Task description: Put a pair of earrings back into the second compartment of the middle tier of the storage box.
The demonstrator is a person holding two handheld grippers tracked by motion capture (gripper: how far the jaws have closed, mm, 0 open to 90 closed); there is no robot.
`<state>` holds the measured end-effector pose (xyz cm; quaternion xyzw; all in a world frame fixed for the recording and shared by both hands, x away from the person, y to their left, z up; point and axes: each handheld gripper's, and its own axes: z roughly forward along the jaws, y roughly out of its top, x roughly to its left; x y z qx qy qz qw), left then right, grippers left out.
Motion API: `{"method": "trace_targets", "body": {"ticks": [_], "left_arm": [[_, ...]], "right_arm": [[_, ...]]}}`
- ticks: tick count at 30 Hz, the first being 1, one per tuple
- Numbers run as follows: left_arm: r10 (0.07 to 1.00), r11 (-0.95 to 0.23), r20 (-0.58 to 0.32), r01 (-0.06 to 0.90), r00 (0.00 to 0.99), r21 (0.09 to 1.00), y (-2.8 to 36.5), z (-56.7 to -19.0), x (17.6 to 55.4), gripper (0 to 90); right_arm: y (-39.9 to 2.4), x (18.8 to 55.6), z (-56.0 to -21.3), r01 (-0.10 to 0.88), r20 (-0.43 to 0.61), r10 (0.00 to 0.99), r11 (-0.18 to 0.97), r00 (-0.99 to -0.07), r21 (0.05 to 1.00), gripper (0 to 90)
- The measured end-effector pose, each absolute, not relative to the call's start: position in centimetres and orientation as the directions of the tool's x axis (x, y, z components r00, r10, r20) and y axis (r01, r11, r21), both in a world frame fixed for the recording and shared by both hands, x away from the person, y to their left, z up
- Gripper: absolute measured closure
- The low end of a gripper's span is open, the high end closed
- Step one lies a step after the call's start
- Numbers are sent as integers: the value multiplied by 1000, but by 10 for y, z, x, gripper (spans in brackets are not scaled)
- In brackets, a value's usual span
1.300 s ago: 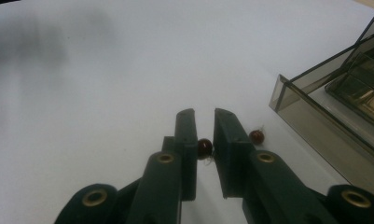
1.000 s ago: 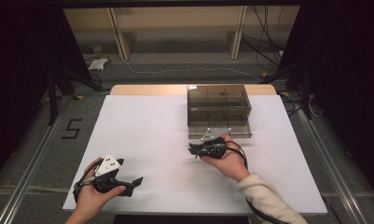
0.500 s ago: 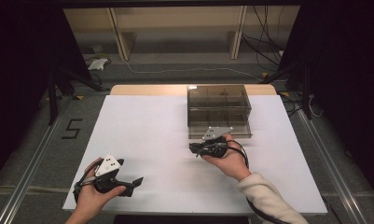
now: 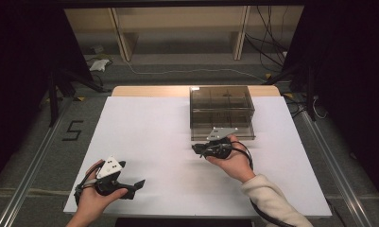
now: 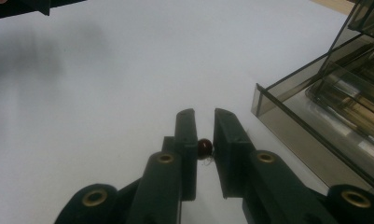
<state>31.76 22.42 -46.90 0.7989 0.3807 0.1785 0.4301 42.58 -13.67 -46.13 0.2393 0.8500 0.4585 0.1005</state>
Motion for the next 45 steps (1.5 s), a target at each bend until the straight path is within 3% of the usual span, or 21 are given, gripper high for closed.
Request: {"method": "trace_targets", "body": {"ticks": [45], "left_arm": [[761,-343,-39,454,647,823,224,-469,318,5]], "right_arm": [[-143,427,-451,303,36,514,446,-857,842,808]]}}
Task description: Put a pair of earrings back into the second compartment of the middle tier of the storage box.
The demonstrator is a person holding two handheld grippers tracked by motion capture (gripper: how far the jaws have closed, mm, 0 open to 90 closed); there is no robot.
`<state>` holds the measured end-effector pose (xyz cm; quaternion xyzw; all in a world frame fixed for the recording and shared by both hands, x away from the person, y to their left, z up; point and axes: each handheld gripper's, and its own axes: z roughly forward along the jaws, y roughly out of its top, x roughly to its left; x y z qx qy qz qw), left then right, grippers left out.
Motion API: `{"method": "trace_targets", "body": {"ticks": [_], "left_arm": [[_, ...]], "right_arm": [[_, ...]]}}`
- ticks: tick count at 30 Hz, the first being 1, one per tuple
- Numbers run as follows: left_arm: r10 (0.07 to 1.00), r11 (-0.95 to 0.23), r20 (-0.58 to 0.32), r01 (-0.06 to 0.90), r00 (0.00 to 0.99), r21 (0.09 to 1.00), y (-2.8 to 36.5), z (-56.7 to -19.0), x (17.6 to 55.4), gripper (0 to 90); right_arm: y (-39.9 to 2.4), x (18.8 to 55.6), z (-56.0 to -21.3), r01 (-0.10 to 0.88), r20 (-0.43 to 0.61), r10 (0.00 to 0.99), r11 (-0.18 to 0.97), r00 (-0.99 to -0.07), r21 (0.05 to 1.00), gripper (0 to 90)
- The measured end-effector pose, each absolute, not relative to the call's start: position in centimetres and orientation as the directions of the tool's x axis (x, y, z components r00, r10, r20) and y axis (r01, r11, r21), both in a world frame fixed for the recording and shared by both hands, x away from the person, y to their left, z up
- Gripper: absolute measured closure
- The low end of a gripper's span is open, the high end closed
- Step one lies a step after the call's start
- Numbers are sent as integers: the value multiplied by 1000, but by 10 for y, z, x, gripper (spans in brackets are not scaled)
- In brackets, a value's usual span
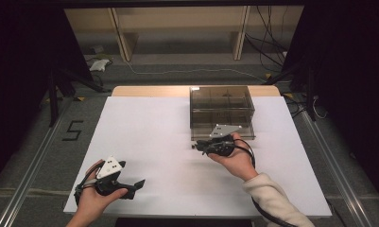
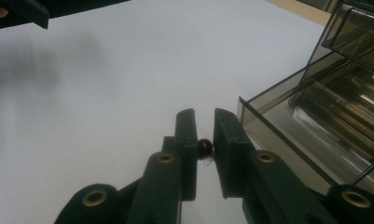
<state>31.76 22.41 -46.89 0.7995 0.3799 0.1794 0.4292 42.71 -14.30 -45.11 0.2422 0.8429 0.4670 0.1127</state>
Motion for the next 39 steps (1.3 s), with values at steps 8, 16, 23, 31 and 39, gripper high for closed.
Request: {"method": "trace_targets", "body": {"ticks": [8,16,23,31,39], "left_arm": [[762,-342,-40,454,647,823,224,-469,318,5],[762,-342,-40,454,647,823,224,-469,318,5],[761,-342,-40,454,647,823,224,-469,318,5],[762,-342,-40,454,647,823,224,-469,317,5],[761,-343,-39,453,647,823,224,-469,318,5]], "right_arm": [[-145,427,-450,305,38,520,439,-854,845,808],[-146,428,-449,305,38,524,434,-851,848,808],[-148,429,-448,306,38,529,430,-848,850,808],[-150,430,-447,304,36,533,425,-845,853,808],[-153,431,-446,307,38,541,417,-840,855,808]]}}
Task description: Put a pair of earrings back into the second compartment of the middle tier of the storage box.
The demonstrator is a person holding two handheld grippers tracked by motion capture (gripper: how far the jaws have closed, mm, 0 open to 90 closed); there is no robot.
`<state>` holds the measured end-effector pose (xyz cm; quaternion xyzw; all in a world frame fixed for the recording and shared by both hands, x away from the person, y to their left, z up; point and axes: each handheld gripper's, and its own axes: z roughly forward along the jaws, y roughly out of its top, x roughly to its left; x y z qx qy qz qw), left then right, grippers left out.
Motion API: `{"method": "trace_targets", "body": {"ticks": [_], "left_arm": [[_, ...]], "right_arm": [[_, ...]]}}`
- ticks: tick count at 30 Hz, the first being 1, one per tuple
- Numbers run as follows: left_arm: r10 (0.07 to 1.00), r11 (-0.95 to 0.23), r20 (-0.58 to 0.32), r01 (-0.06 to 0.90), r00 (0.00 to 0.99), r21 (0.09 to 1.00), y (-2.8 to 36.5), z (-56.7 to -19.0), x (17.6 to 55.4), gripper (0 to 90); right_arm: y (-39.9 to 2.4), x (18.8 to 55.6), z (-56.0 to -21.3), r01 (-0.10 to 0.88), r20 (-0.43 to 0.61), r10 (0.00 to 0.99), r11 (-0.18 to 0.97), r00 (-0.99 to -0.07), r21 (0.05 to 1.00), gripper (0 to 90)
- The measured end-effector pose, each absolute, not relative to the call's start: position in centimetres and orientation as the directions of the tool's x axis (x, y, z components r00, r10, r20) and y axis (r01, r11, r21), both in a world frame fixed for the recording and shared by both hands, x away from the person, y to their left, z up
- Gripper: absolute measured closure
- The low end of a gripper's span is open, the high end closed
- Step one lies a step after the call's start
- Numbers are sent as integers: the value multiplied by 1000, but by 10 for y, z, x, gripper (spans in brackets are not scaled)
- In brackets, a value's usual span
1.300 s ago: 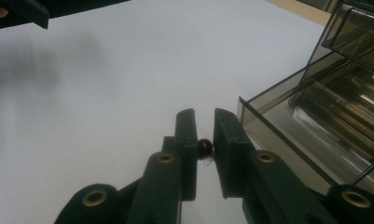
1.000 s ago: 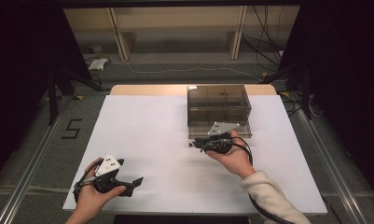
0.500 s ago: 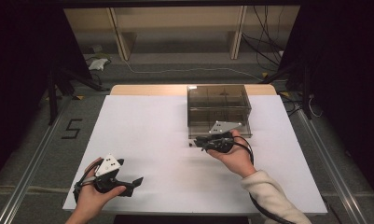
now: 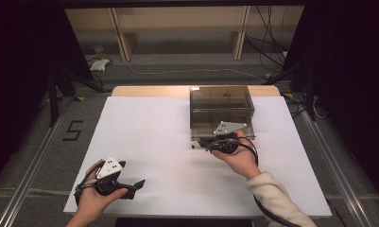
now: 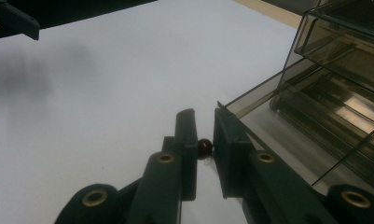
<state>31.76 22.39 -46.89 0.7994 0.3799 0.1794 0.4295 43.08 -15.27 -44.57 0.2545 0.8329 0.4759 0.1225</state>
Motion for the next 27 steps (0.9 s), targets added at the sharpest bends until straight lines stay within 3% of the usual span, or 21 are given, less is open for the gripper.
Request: {"method": "trace_targets", "body": {"ticks": [27], "left_arm": [[763,-343,-38,453,646,823,224,-469,318,5]], "right_arm": [[-161,435,-443,311,36,567,396,-823,864,808]]}}
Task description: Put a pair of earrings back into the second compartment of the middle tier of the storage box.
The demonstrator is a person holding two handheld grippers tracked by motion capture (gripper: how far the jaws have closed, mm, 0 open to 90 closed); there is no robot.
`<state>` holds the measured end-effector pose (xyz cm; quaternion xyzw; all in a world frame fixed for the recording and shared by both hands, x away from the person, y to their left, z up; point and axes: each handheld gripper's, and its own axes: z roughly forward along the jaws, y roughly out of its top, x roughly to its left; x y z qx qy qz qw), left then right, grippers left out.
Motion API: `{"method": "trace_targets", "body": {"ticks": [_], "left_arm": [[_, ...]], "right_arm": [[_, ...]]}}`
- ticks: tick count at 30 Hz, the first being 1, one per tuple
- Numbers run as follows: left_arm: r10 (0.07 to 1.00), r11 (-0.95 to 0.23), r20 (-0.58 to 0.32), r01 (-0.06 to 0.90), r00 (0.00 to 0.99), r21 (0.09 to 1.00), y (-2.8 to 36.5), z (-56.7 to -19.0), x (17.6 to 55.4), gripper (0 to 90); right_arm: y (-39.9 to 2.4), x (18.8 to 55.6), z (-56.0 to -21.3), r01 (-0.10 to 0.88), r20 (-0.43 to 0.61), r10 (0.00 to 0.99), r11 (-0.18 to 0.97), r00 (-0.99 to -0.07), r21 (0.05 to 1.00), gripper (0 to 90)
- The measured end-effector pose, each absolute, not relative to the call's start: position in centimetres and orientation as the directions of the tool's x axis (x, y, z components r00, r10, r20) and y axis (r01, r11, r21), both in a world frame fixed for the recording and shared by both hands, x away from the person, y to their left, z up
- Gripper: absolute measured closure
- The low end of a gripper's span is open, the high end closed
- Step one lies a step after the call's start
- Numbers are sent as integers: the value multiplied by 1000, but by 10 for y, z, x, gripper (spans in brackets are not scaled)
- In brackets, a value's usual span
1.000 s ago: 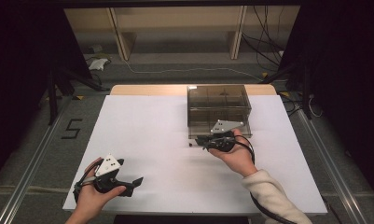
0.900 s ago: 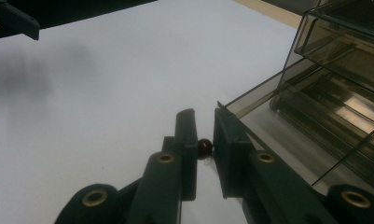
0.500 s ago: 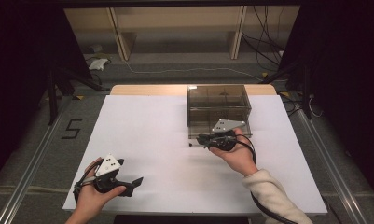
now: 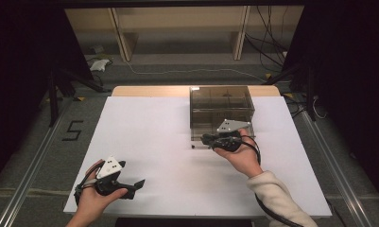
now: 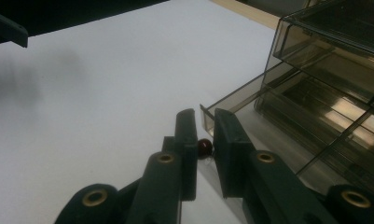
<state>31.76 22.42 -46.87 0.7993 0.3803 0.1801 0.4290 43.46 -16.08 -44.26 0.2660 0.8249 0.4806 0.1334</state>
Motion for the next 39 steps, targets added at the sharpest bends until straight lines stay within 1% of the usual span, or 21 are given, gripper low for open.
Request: {"method": "trace_targets", "body": {"ticks": [39], "left_arm": [[763,-341,-40,455,645,823,224,-469,318,5]], "right_arm": [[-177,442,-440,323,38,617,358,-786,876,808]]}}
